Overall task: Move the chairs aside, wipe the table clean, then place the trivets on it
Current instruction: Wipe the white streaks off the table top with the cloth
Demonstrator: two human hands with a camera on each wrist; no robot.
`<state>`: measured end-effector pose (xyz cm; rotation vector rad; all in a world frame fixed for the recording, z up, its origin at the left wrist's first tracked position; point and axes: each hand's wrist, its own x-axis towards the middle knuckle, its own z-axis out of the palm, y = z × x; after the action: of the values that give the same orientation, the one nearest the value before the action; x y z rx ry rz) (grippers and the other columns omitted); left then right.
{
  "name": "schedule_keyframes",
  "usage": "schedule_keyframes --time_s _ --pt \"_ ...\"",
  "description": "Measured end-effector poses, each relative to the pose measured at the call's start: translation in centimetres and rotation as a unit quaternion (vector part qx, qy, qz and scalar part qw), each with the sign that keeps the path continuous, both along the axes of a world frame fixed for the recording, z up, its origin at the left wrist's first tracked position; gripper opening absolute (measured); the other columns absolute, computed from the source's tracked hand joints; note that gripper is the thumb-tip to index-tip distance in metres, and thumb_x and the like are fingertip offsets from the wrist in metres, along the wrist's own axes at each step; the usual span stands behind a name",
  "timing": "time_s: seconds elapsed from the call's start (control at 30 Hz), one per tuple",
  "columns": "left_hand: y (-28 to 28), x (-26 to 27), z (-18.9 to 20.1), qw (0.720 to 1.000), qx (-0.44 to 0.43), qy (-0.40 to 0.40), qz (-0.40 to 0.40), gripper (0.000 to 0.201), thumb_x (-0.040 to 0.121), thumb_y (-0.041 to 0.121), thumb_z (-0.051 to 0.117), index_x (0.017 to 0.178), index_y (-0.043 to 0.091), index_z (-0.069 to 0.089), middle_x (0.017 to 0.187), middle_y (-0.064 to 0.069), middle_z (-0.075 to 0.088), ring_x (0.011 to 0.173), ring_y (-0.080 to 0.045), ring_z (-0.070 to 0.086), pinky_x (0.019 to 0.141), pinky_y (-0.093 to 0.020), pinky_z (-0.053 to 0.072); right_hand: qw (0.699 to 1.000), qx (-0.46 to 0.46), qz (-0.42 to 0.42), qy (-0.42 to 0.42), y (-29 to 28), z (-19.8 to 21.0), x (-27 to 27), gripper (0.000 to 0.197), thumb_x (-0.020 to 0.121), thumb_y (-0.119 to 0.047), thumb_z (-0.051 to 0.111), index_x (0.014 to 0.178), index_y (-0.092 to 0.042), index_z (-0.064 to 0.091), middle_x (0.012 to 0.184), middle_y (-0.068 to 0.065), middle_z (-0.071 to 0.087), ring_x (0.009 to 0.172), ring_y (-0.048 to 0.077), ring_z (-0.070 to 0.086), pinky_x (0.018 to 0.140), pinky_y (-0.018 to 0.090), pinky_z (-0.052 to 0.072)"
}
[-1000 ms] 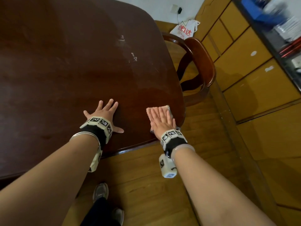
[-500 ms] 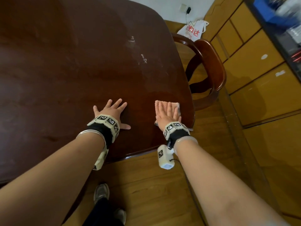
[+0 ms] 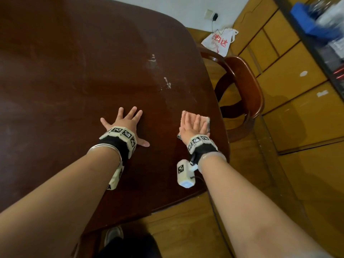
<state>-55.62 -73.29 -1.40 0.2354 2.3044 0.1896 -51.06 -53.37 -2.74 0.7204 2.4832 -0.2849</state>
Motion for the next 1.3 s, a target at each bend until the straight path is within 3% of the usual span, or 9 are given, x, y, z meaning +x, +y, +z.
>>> schedule_keyframes --time_s 0.2,0.4,0.5,0.6,0.73,0.87,1.07,1.2,1.3 --pt "1.9 -2.6 0.2 1.000 -0.001 -0.002 0.028 0.131 0.055 0.063 0.079 0.146 0.044 -0.013 0.152 0.024 -0.023 0.141 -0.027 -0.027 0.096 -0.080 0.003 0.975 -0.052 0.217 0.007 1.5 -1.7 1.9 0.057 0.103 -0.040 0.021 0.146 -0.050 -0.016 0.155 -0.013 -0.030 0.141 0.019 -0.030 0.115 0.049 -0.010" --pt "3.1 -5.4 0.3 0.999 -0.001 -0.011 0.050 0.127 0.058 0.064 0.077 0.145 0.045 -0.014 0.152 0.025 -0.024 0.140 -0.033 -0.029 0.098 -0.078 -0.001 0.998 -0.026 0.059 0.008 3.5 -1.0 -4.0 0.060 0.103 -0.035 0.022 0.149 -0.039 -0.017 0.157 -0.004 -0.028 0.144 0.030 -0.025 0.117 0.050 -0.009" --pt "3.7 -7.0 0.1 0.997 0.001 -0.008 0.074 0.126 0.059 0.063 0.077 0.146 0.045 -0.013 0.152 0.025 -0.023 0.140 -0.035 -0.028 0.099 -0.077 0.000 0.984 -0.038 0.171 0.031 1.2 -1.0 -5.7 0.061 0.103 -0.033 0.023 0.151 -0.034 -0.016 0.157 -0.007 -0.026 0.144 0.027 -0.026 0.118 0.049 -0.007" --pt "4.5 -8.6 0.4 0.995 -0.005 -0.011 0.094 0.126 0.060 0.061 0.078 0.146 0.045 -0.013 0.152 0.025 -0.024 0.139 -0.037 -0.027 0.100 -0.077 0.002 0.960 -0.044 0.274 0.027 4.7 -2.4 -5.8 0.061 0.101 -0.032 0.019 0.151 -0.032 -0.015 0.159 -0.007 -0.021 0.146 0.023 -0.023 0.119 0.048 -0.005" --pt "4.6 -11.0 0.5 0.994 -0.010 0.000 0.109 0.124 0.061 0.062 0.076 0.147 0.044 -0.011 0.153 0.025 -0.021 0.141 -0.036 -0.023 0.102 -0.076 0.006 0.981 0.009 0.192 0.014 9.4 -3.1 -9.1 0.065 0.096 -0.021 0.015 0.152 -0.027 -0.017 0.159 -0.001 -0.024 0.146 0.028 -0.022 0.118 0.051 -0.002" --pt "4.5 -13.1 0.4 0.992 -0.017 0.020 0.125 0.125 0.060 0.064 0.075 0.148 0.041 -0.010 0.154 0.023 -0.018 0.143 -0.034 -0.021 0.103 -0.076 0.008 0.993 -0.010 0.102 0.052 6.7 -1.7 -14.9 0.059 0.102 -0.031 0.019 0.152 -0.030 -0.012 0.158 -0.005 -0.023 0.146 0.028 -0.022 0.118 0.049 -0.008" --pt "4.4 -15.3 0.3 0.991 -0.023 0.013 0.134 0.128 0.057 0.065 0.077 0.147 0.044 -0.012 0.153 0.026 -0.020 0.142 -0.032 -0.023 0.100 -0.078 0.009 0.952 -0.038 0.298 0.051 6.1 -3.5 -15.6 0.070 0.099 -0.021 0.030 0.151 -0.028 -0.016 0.158 -0.007 -0.024 0.145 0.023 -0.023 0.119 0.049 -0.004" --pt "4.1 -15.8 0.3 0.991 -0.020 0.009 0.134 0.129 0.056 0.065 0.077 0.146 0.046 -0.014 0.151 0.028 -0.021 0.142 -0.030 -0.024 0.100 -0.078 0.008 0.973 -0.001 0.228 0.039 8.7 -3.0 -19.1 0.070 0.095 -0.009 0.027 0.154 -0.021 -0.008 0.161 0.003 -0.016 0.147 0.030 -0.015 0.119 0.050 -0.001" --pt "4.0 -15.9 0.4 0.991 -0.020 -0.001 0.130 0.130 0.055 0.066 0.077 0.145 0.047 -0.015 0.151 0.029 -0.021 0.142 -0.029 -0.024 0.099 -0.079 0.008 0.966 -0.042 0.253 0.027 5.5 -2.4 -22.4 0.067 0.095 -0.007 0.023 0.154 -0.023 -0.006 0.161 0.003 -0.015 0.147 0.031 -0.016 0.119 0.052 0.000"
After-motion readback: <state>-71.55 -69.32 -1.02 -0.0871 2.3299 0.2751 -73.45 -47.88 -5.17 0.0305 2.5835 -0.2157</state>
